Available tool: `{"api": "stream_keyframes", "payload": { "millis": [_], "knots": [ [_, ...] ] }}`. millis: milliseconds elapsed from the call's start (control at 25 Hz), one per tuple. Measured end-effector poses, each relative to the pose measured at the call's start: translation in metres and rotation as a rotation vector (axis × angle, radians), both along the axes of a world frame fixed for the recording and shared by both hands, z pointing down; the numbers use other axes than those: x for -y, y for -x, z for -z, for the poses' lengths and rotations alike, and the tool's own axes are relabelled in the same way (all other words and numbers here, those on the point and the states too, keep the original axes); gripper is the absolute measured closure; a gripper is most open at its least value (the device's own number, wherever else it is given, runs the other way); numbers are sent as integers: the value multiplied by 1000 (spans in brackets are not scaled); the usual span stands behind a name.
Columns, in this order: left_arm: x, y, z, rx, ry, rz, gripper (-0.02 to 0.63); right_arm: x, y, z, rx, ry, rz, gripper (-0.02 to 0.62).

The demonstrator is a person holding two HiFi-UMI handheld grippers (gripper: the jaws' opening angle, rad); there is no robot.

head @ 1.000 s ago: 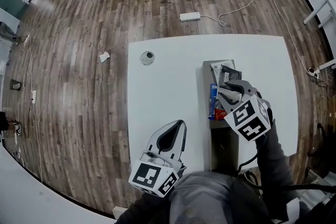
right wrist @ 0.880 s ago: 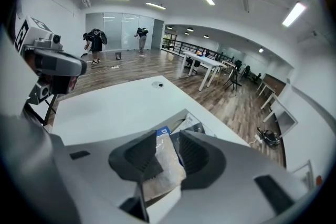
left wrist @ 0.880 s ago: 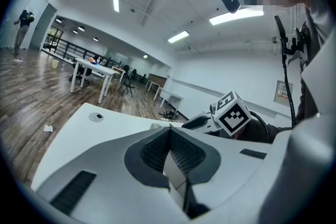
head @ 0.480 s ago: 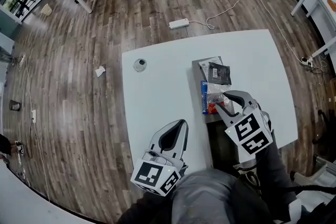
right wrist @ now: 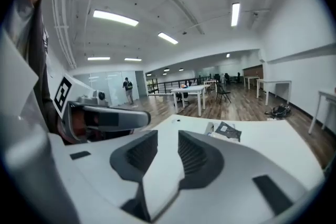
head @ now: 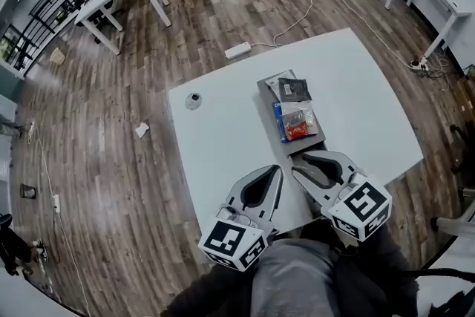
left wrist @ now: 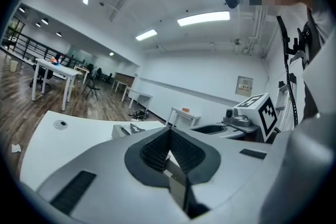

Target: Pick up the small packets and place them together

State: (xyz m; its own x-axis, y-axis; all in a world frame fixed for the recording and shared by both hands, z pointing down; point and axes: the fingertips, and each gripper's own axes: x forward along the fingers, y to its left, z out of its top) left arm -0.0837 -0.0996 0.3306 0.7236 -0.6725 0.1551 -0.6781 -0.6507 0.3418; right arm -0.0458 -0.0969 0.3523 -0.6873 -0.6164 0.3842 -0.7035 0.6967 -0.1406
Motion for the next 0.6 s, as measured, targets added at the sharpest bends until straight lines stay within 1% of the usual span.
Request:
{"api": "stream_keyframes", "payload": {
  "millis": [80,160,240,320,400,480,600],
  "knots": [
    [-8,-1,11,-3,-30,-29,603,-16,6,16,93,-30,-33,501],
    [-15,2,27,-1,-76,-38,603,-27,7,37,171,-80,-73,582],
    [-17,5,49,9,-148,-31,603,-33,6,62,202,-152,-114,589],
    [-17,8,72,27,-231,-17,603,-34,4,86,208,-227,-152,589],
    [-19,13,87,50,-295,2,603,-37,6,103,216,-280,-173,589],
    [-22,18,96,63,-329,18,603,-43,9,111,217,-314,-178,589],
    [-29,21,102,64,-346,26,603,-51,12,116,208,-335,-182,589]
  ]
}}
